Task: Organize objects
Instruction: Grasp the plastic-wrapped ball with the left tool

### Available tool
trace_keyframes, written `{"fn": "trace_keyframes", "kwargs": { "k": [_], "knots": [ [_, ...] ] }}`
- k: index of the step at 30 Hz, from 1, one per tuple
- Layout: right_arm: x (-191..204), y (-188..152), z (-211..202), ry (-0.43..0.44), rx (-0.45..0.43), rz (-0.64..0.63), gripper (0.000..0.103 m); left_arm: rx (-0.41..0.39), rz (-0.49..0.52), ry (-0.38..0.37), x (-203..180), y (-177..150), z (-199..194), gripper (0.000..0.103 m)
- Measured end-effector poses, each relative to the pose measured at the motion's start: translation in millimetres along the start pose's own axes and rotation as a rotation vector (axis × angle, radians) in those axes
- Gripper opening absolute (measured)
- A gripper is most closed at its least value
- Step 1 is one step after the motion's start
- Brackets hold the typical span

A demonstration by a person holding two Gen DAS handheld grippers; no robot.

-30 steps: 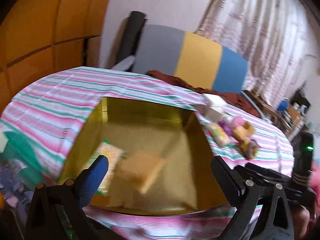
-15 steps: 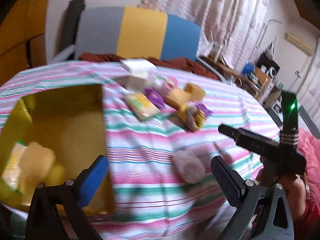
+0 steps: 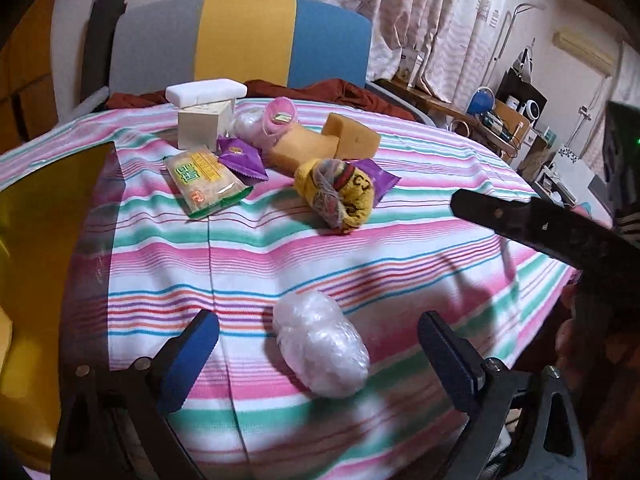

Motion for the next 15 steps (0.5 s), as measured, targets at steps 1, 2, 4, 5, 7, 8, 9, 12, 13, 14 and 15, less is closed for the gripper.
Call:
{"fn": "trace_keyframes", "kwargs": {
  "k": [1,2,4,5,7,8,9,12,13,14,15],
  "knots": [
    [-0.1,0.0,-0.2,0.003,-0.002,0.001,0.081,-0.003,0.003,0.001,0.3,-2.2,3.0,0.093],
    [-0.2,0.4,-0.4,0.005,-0.003,0.002,0.081,-0.001,0.004,0.003,0.8,-4.0,5.9,0.091],
    [0.0,-0.3,0.0,0.011,-0.005,0.003,0.081,0.009,-0.001,0.008,2.2,-7.7,12.3,0.083],
    [0.4,-0.7,0.2,0.015,-0.006,0.002,0.081,0.015,-0.007,0.012,3.8,-9.8,15.2,0.081],
    [2.0,-2.4,1.7,0.023,-0.005,-0.001,0.081,0.005,0.003,0.034,5.3,-12.3,16.5,0.071],
    [3.1,-3.6,2.8,0.029,-0.004,-0.003,0.081,-0.006,0.017,0.049,5.0,-12.8,16.0,0.067],
    [4.1,-4.4,3.7,0.035,-0.003,-0.005,0.081,-0.003,0.026,0.057,4.8,-13.4,16.9,0.058],
    [11.7,-8.6,9.8,0.056,0.006,-0.017,0.081,-0.012,0.063,0.09,5.7,-15.4,17.3,0.037],
    [16.1,-9.5,12.7,0.065,0.007,-0.027,0.081,-0.015,0.07,0.089,6.5,-16.4,17.1,0.037],
    [19.4,-9.7,15.0,0.069,0.008,-0.037,0.081,-0.024,0.075,0.084,6.7,-17.6,15.5,0.037],
    [25.3,-9.2,18.2,0.074,0.006,-0.055,0.081,-0.025,0.078,0.083,6.7,-18.4,14.4,0.037]
  ]
}}
Point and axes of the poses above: each gripper's, at about its wrist camera, not at the fingertips, and z roughly the way its jaws point, x to its left, y to its top, the point moved 4 cm from there along z, roughly the way its jaws point, and after that the axes turned 6 degrees about -x, right-handed, at the moved point
